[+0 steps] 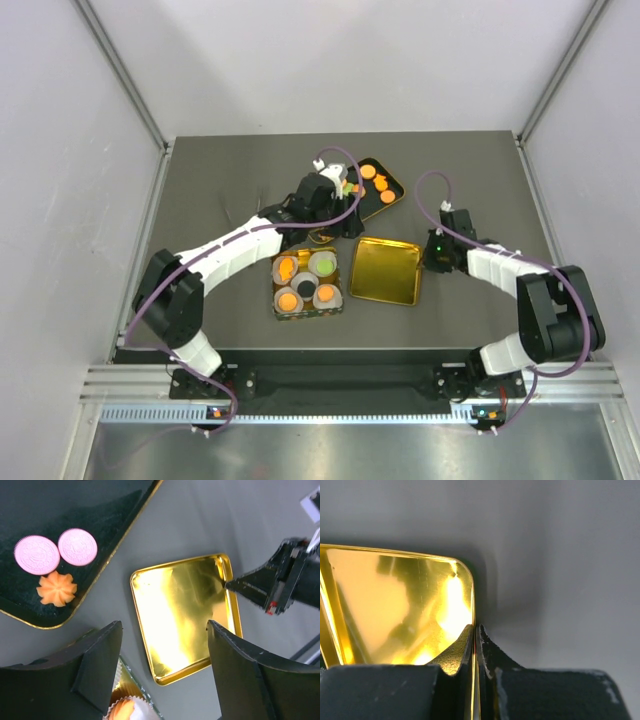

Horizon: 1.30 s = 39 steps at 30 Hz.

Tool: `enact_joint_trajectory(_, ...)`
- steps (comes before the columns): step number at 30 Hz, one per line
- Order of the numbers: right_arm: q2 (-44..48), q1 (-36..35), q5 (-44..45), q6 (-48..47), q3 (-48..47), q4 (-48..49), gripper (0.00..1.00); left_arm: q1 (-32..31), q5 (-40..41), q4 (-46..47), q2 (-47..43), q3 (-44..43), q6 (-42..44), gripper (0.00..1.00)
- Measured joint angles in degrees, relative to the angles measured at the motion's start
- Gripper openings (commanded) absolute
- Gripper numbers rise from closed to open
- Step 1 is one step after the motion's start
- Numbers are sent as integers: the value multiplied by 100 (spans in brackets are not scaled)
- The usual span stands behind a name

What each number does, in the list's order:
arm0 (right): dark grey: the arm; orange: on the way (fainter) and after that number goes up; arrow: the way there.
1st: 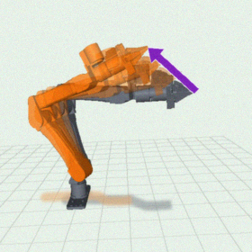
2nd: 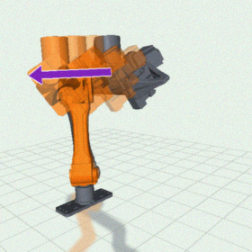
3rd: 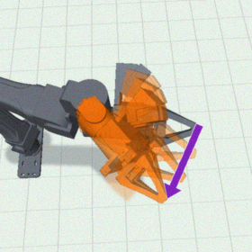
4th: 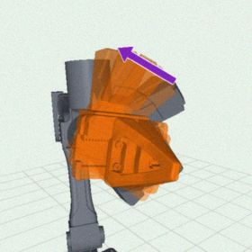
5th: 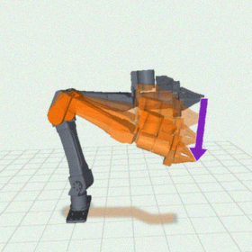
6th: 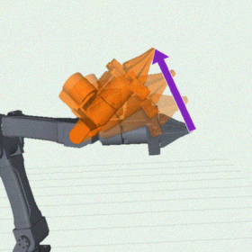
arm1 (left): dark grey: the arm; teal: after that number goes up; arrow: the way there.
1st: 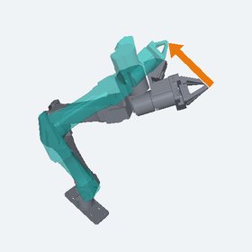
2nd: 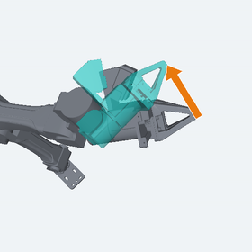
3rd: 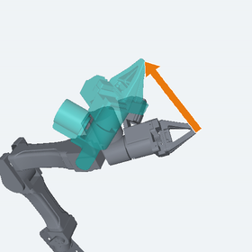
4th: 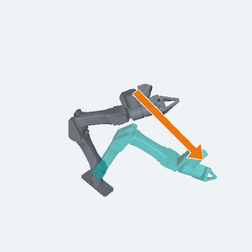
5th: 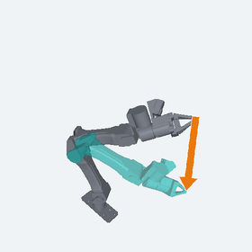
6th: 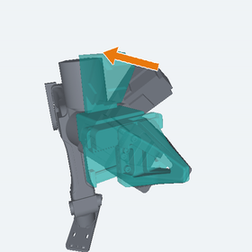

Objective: Pack the cookies

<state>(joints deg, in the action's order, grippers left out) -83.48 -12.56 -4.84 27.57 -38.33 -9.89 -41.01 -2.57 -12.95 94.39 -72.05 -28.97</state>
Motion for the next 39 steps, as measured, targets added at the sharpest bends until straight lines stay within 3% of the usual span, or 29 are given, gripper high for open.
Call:
enact_joint_trajectory(8,586,573,-608,-50,-116,-476,0,240,-855,76,0,258,85,79)
enact_joint_trajectory(19,1285,599,-1351,24,-496,-629,0,514,-1987,800,142,490,-219,77)
enact_joint_trajectory(22,1294,599,-1580,101,-496,-638,0,525,-2197,1051,153,573,-387,72)
enact_joint_trajectory(26,1294,590,-1851,236,-496,-586,0,535,-2406,1252,181,575,-540,57)
enact_joint_trajectory(28,1296,546,-1928,302,-496,-560,1,535,-2507,1335,181,575,-629,39)
enact_joint_trajectory(29,1296,520,-1930,315,-496,-549,12,535,-2535,1370,181,575,-654,31)
enact_joint_trajectory(30,1303,494,-1928,348,-496,-549,21,535,-2553,1386,181,579,-662,13)
enact_joint_trajectory(31,1316,463,-1906,361,-496,-553,29,540,-2570,1388,181,581,-699,8)
enact_joint_trajectory(32,1338,424,-1871,323,-496,-560,44,549,-2549,1379,181,581,-669,3)
enact_joint_trajectory(35,1576,197,-1447,184,-496,-595,65,597,-2498,1145,181,546,-686,0)
enact_joint_trajectory(39,2175,-599,-234,-262,-566,-782,70,763,-2345,577,177,334,-688,0)
